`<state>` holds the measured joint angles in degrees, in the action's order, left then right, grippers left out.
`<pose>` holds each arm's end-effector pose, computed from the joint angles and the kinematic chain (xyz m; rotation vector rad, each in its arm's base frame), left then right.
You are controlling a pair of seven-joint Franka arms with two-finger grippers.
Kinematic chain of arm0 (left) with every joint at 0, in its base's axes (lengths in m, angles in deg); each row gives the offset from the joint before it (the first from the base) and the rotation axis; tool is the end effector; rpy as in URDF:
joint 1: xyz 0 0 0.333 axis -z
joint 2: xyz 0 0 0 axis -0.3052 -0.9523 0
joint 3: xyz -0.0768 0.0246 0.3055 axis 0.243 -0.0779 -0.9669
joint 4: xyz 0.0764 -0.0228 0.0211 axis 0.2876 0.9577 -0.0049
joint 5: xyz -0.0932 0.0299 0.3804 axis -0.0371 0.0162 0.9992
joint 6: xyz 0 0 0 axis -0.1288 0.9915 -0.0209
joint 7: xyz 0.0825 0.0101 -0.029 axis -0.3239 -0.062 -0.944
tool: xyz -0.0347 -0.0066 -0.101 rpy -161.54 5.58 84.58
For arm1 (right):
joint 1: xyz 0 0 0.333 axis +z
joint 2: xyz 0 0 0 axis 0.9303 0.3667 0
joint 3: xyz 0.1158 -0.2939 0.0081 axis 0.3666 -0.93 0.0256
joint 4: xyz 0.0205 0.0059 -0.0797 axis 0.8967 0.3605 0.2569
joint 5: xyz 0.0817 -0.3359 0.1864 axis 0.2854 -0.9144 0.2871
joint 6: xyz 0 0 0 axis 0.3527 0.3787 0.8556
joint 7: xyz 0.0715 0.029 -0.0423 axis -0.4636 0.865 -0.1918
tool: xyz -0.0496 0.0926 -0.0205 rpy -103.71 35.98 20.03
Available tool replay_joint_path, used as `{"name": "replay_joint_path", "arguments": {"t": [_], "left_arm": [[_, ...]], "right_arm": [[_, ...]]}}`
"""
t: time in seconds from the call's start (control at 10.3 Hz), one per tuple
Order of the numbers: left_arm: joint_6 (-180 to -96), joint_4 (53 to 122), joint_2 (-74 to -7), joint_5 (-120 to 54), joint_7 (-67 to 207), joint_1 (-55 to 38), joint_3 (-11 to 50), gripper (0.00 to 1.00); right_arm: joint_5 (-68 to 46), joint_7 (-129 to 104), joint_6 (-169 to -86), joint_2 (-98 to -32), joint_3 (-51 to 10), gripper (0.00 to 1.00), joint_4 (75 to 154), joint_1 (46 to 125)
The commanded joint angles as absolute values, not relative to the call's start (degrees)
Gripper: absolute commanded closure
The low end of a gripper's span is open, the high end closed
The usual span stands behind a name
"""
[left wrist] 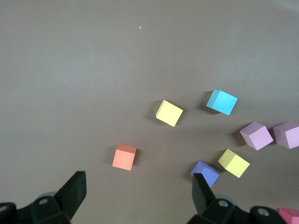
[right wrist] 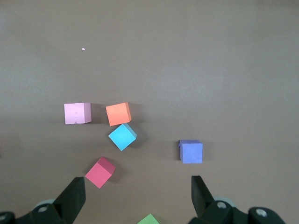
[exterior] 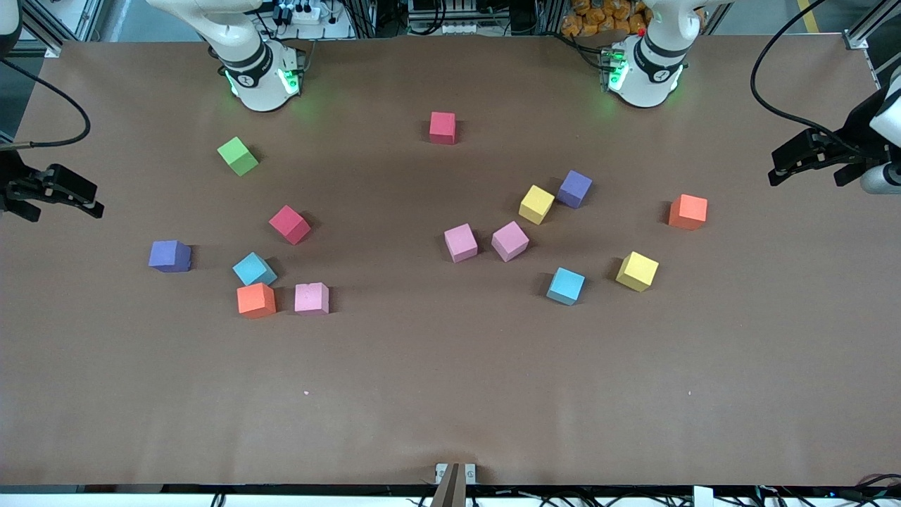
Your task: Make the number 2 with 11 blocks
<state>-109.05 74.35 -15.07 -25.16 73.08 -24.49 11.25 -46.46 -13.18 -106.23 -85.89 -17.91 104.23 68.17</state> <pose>0.5517 -0.0348 0.6445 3.1220 -0.0024 0.0183 0.5755 -0.0305 0.6179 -3.1244 -0.0640 -0.0890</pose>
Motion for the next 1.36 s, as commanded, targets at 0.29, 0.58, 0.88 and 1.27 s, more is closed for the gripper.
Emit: {"name": "replay_joint_path", "arguments": {"t": [0.29,0.58,0.88,1.27], "left_arm": [[-108.58,74.09,-15.66,-25.53,72.34,-24.36,11.55,0.00],[-114.53,79.35,-17.76,-26.06,60.99,-24.19,18.11,0.00],[-120.68,79.81,-27.58,-24.58,34.45,-21.31,26.65,0.00],[-127.10,79.89,-37.18,-20.44,12.02,-11.02,26.76,0.00]], "right_arm": [[-46.58,-13.77,-108.71,-86.86,-18.06,0.00,105.59,68.49],[-46.58,-13.77,-108.62,-86.77,-18.06,0.00,105.85,68.49],[-46.76,-14.21,-108.62,-86.77,-18.06,0.00,107.78,68.40],[-46.67,-15.35,-109.33,-84.59,-18.14,0.00,109.19,67.87]]}}
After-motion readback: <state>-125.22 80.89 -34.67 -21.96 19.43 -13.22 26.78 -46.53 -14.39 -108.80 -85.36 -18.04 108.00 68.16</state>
